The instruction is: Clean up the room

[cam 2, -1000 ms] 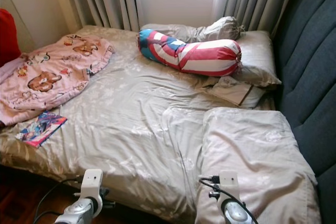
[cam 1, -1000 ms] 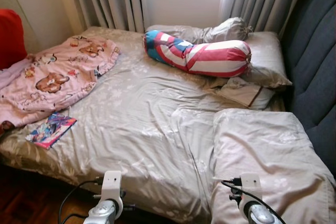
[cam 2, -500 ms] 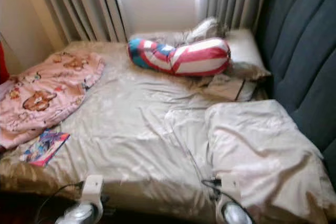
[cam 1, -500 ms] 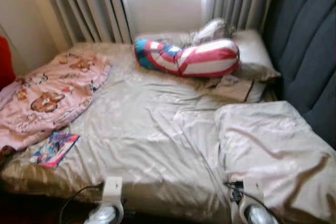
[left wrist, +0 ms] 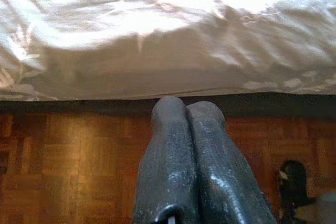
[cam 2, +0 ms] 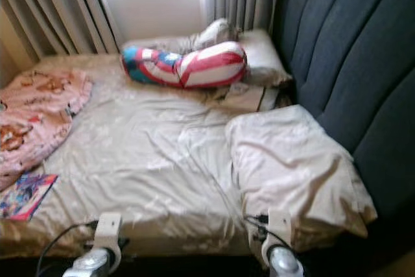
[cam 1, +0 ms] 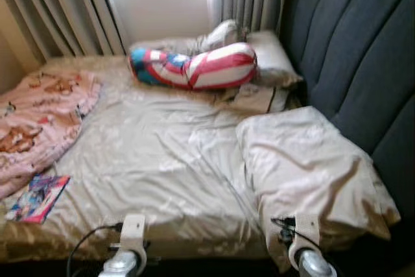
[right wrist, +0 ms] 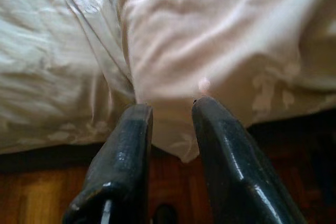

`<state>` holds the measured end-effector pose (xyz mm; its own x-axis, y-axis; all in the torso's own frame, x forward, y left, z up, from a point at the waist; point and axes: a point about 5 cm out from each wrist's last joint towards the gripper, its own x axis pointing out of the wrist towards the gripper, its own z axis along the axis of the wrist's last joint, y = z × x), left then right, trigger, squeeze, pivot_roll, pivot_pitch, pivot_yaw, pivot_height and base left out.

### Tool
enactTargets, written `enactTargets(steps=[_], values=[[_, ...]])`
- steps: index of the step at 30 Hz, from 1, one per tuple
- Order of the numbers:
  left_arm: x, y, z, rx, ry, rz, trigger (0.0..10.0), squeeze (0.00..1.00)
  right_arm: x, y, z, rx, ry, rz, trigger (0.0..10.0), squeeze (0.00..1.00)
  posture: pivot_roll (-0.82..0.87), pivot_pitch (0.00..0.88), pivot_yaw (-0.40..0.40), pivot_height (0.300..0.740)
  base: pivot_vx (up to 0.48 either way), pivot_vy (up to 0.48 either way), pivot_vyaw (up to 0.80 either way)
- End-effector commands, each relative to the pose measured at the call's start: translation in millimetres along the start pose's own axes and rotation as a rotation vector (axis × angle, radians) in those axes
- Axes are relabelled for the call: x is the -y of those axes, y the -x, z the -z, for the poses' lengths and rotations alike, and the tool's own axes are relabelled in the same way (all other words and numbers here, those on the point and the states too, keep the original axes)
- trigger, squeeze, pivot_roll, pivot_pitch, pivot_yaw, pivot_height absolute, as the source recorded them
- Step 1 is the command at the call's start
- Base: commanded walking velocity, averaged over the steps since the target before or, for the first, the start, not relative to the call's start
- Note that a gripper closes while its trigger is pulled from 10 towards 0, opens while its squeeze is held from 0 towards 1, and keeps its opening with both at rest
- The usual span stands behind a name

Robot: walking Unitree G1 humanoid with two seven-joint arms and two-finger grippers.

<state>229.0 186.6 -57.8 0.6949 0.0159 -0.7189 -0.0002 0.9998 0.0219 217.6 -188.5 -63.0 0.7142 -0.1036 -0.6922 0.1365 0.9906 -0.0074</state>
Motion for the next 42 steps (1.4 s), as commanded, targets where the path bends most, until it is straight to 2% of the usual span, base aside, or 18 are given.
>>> enactTargets(steps=[1, 20, 23, 30, 31, 32, 33, 35, 37, 42], values=[[-4.4, 0.0, -2, 0.003, 0.008, -0.008, 10.0, 0.00, -2.3, -0.9, -3, 0.008, -0.005, -0.004, 10.0, 0.00, -0.07, 0.000, 0.054, 0.740, 0.000, 0.000, 0.00], [-5.2, 0.6, 1, -0.012, 0.005, -0.002, 10.0, 0.00, -17.3, 0.1, 3, -0.028, 0.027, -0.090, 10.0, 0.00, -0.07, 0.000, 0.059, 0.740, 0.300, 0.000, 0.00], [-4.4, 0.6, 1, -0.008, 0.003, 0.003, 10.0, 0.00, -15.7, 0.7, 7, -0.053, 0.052, -0.069, 10.0, 0.00, -0.07, 0.000, 0.059, 0.740, 0.000, 0.000, 0.00], [-5.3, 1.4, 5, -0.019, 0.001, 0.000, 10.0, 0.00, -11.5, 1.1, 8, -0.049, -0.044, -0.023, 10.0, 0.00, -0.07, 0.000, 0.060, 0.740, 0.000, 0.000, 0.00], [-5.5, 1.6, 6, -0.021, 0.001, -0.001, 10.0, 0.00, -10.2, 1.2, 9, -0.046, -0.063, -0.017, 10.0, 0.93, -0.07, 0.000, 0.060, 0.740, 0.000, 0.000, 0.00], [-5.8, 1.8, 6, -0.024, 0.000, -0.001, 10.0, 0.00, -8.3, 1.3, 8, -0.040, -0.089, -0.006, 10.0, 1.00, -0.07, 0.000, 0.060, 0.740, 0.000, 0.000, 0.00], [-6.3, 2.1, 8, -0.028, -0.001, -0.003, 10.0, 0.00, -3.4, 1.4, 7, -0.027, -0.149, 0.024, 10.0, 1.00, -0.07, 0.000, 0.063, 0.740, 0.000, 0.000, 0.00], [-6.6, 2.2, 8, -0.029, -0.001, -0.003, 10.0, 0.00, -1.8, 1.5, 7, -0.022, -0.170, 0.034, 10.0, 1.00, -0.07, 0.000, 0.063, 0.740, 0.000, 0.000, 0.00], [-8.0, 2.7, 10, -0.033, -0.001, -0.007, 10.0, 0.00, 7.5, 1.5, 1, 0.030, -0.262, 0.085, 10.0, 1.00, -0.07, 0.000, 0.064, 0.740, 0.000, 0.000, 0.00], [-9.8, 3.3, 11, -0.036, -0.003, -0.011, 10.0, 0.00, 11.9, 1.3, -9, 0.107, -0.331, 0.113, 10.0, 1.00, -0.07, 0.000, 0.068, 0.740, 0.000, 0.000, 0.00]])
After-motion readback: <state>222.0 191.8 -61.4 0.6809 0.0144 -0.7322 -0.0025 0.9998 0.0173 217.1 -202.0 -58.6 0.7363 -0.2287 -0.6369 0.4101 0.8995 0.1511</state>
